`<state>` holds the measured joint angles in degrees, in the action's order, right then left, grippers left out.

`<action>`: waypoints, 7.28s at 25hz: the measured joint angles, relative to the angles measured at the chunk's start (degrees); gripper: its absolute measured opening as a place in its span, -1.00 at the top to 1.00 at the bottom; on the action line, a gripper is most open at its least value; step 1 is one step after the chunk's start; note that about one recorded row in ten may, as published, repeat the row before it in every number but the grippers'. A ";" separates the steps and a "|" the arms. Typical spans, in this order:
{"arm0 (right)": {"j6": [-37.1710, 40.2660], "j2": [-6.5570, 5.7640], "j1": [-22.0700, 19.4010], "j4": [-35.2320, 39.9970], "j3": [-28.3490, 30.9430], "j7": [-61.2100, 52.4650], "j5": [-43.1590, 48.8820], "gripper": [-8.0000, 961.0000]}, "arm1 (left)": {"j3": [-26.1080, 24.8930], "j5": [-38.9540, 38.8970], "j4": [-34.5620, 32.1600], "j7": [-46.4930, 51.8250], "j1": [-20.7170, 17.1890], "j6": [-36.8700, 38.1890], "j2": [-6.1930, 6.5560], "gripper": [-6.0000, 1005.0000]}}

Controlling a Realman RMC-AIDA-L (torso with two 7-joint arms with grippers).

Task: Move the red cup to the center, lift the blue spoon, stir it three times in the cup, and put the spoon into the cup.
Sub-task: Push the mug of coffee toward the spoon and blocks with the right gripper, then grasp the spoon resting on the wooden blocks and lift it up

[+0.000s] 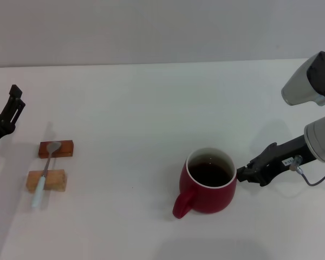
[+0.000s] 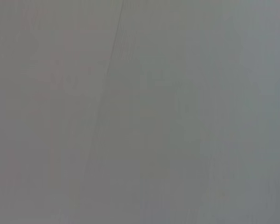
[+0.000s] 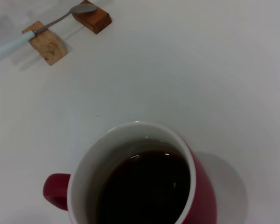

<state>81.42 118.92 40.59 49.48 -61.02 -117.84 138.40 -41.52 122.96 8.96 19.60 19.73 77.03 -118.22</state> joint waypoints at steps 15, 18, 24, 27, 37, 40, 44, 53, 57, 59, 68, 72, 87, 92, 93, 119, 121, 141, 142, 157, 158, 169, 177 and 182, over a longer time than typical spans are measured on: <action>-0.23 -0.14 -0.01 -1.85 -0.93 1.41 -1.62 0.98 | -0.22 0.00 -0.10 0.00 0.25 -0.19 0.01 -0.71; 0.77 -0.17 -0.36 -1.79 -1.83 1.41 -1.49 0.98 | -0.28 0.00 -0.20 0.00 0.26 -0.20 0.01 -0.71; 2.37 -0.18 -0.92 -1.47 -3.23 1.42 -1.49 0.98 | -0.41 0.00 -0.44 0.00 0.41 -0.31 0.01 -0.71; 2.62 -0.16 -1.04 -1.38 -3.82 1.52 -1.80 0.98 | -0.41 0.00 -0.44 -0.01 0.46 -0.50 0.01 -0.71; 2.79 -0.04 -0.31 -0.68 -6.71 2.19 -4.95 0.99 | -0.41 -0.22 -0.50 -0.26 0.82 -1.42 0.01 -0.71; 2.73 0.01 0.27 -0.63 -7.50 2.21 -5.42 0.98 | -0.41 -0.24 -0.45 -0.36 0.87 -1.53 0.01 -0.71; 2.09 0.01 0.89 -1.09 -9.42 2.21 -6.52 0.98 | -0.41 -0.33 -0.44 -0.38 0.89 -1.54 0.01 -0.71; 1.10 0.08 1.41 -1.91 -9.74 2.67 -7.33 0.98 | -0.41 -0.33 -0.19 -0.45 0.86 -1.63 0.01 -0.71; 0.61 0.08 1.48 -1.93 -10.38 2.87 -7.96 0.99 | -0.40 -0.21 -0.11 -0.44 0.84 -1.63 0.01 -0.71; 0.58 0.09 1.43 -1.94 -10.63 2.89 -8.09 0.99 | -0.40 -0.17 -0.09 -0.43 0.84 -1.60 0.01 -0.71; 2.18 -0.14 -2.43 0.42 -10.17 2.89 -8.11 0.98 | -0.41 -0.37 -0.45 -0.09 0.75 -1.51 0.01 -0.71; 2.87 -0.28 -5.77 4.20 -9.23 2.73 -8.05 0.98 | -0.41 -0.37 -0.50 -0.08 0.79 -1.52 0.01 -0.71; -4.22 -0.05 -19.55 16.50 13.15 12.59 -16.99 0.98 | -0.40 -0.35 -0.32 -0.04 0.39 -1.17 0.10 -0.71; -8.39 0.04 -23.61 14.03 15.45 24.51 -31.55 0.99 | -0.40 -0.29 -0.14 -0.01 0.18 -1.11 0.10 -0.71; -8.91 0.05 -24.28 13.07 15.94 27.42 -34.93 0.99 | -0.40 -0.25 -0.12 -0.01 0.15 -1.10 0.09 -0.71; 4.72 -0.17 -25.49 -34.22 19.42 95.79 -98.40 0.99 | 0.79 2.61 -2.56 12.14 12.62 -7.37 6.07 -0.71; 4.36 -0.18 -25.50 -34.35 19.35 95.85 -98.34 0.99 | 0.97 6.15 -7.48 21.74 16.58 -8.14 7.15 -0.71; -1.70 -0.10 -22.02 -37.26 18.62 100.28 -98.34 0.99 | 70.41 5.78 -60.00 89.69 15.49 2.32 5.40 -0.71; -2.05 -0.09 -21.56 -37.57 18.56 100.33 -98.34 0.99 | 73.60 6.24 -61.39 91.74 14.06 3.38 5.75 -0.71; -4.18 0.07 -19.90 -40.20 18.55 103.32 -98.33 0.99 | 81.57 20.36 -70.49 101.38 11.14 12.36 5.59 -0.71; -4.18 0.07 -19.90 -40.20 18.55 103.32 -98.33 0.99 | 81.57 20.38 -71.30 101.86 10.67 12.59 5.52 -0.71; -4.20 0.08 -19.25 -41.82 18.74 103.43 -98.32 0.98 | 78.42 20.28 -77.73 111.43 9.34 16.19 5.62 -0.71; -4.25 0.08 -19.12 -42.62 18.78 103.43 -98.31 0.98 | 78.45 22.46 -79.26 113.91 10.32 22.36 7.08 -0.71; -4.90 0.09 -19.02 -43.58 18.95 105.05 -98.33 0.98 | 78.75 24.52 -80.72 115.54 10.31 25.44 6.66 -0.71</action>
<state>76.52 119.00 21.58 5.91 -42.07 -12.79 40.08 37.23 147.48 -71.75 135.14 30.04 102.48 -111.56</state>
